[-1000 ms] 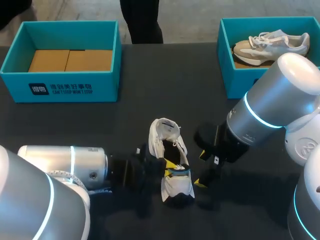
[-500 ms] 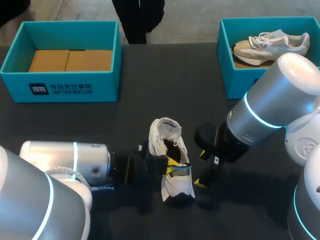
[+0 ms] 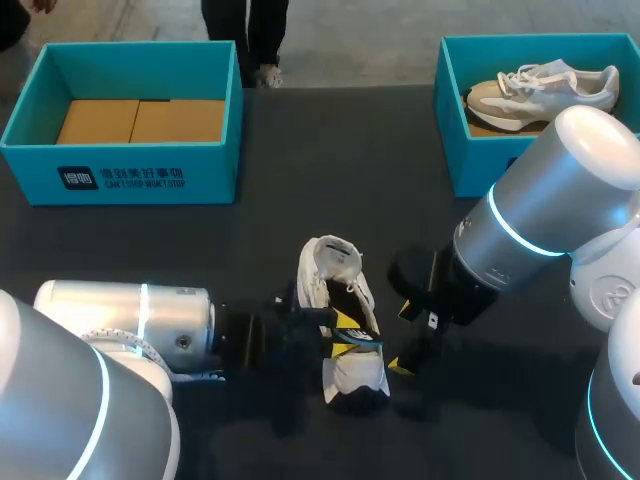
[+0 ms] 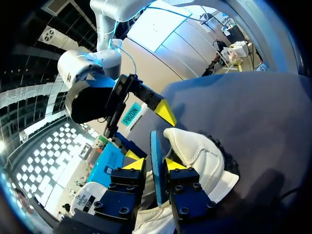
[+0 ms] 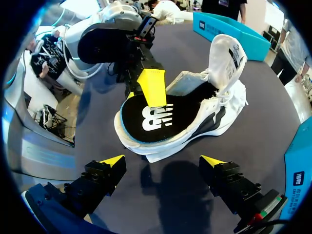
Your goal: Take the shoe out of the shoebox, open the shoe tongue, remove and reinsert the insole, then place the shoe into the shoebox
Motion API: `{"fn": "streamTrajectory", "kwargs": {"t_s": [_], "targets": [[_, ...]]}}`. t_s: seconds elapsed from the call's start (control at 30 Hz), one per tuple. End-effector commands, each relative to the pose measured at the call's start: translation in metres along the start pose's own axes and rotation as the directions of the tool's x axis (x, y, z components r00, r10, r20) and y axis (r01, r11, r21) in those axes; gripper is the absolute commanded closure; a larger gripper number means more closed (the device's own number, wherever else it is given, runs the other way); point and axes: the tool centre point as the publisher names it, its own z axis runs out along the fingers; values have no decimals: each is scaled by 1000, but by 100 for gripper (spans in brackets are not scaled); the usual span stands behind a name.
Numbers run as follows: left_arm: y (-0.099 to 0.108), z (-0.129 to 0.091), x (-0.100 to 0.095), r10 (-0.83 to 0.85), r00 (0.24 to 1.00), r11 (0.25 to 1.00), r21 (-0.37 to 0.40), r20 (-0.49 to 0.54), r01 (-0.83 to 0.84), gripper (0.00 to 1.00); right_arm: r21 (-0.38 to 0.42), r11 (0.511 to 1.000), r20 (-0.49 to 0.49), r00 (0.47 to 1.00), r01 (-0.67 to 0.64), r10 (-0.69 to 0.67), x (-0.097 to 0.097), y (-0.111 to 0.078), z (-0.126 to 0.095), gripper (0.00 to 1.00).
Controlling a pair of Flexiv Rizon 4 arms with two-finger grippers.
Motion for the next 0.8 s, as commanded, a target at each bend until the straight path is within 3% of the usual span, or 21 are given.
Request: {"fn": "streamTrajectory", "kwargs": {"t_s": [0.03, 0.13, 0.2, 0.8], "targets": [[-4, -4, 0, -2, 1000, 1000, 10, -5, 2, 78, 2, 1000, 4, 1000, 0, 0, 2, 0, 1, 0], [-6, -1, 5, -3, 1000, 1000, 15, -23, 3, 84, 2, 1000, 4, 1000, 0, 0, 2, 0, 1, 0], [-6, 1, 6, -3, 999, 1000, 17, -33, 3, 100, 2, 1000, 4, 1000, 0, 0, 2, 0, 1, 0], [28, 6, 11, -5, 998, 996, -89, -63, 0, 100, 2, 1000, 4, 1000, 0, 0, 2, 0, 1, 0]]}}
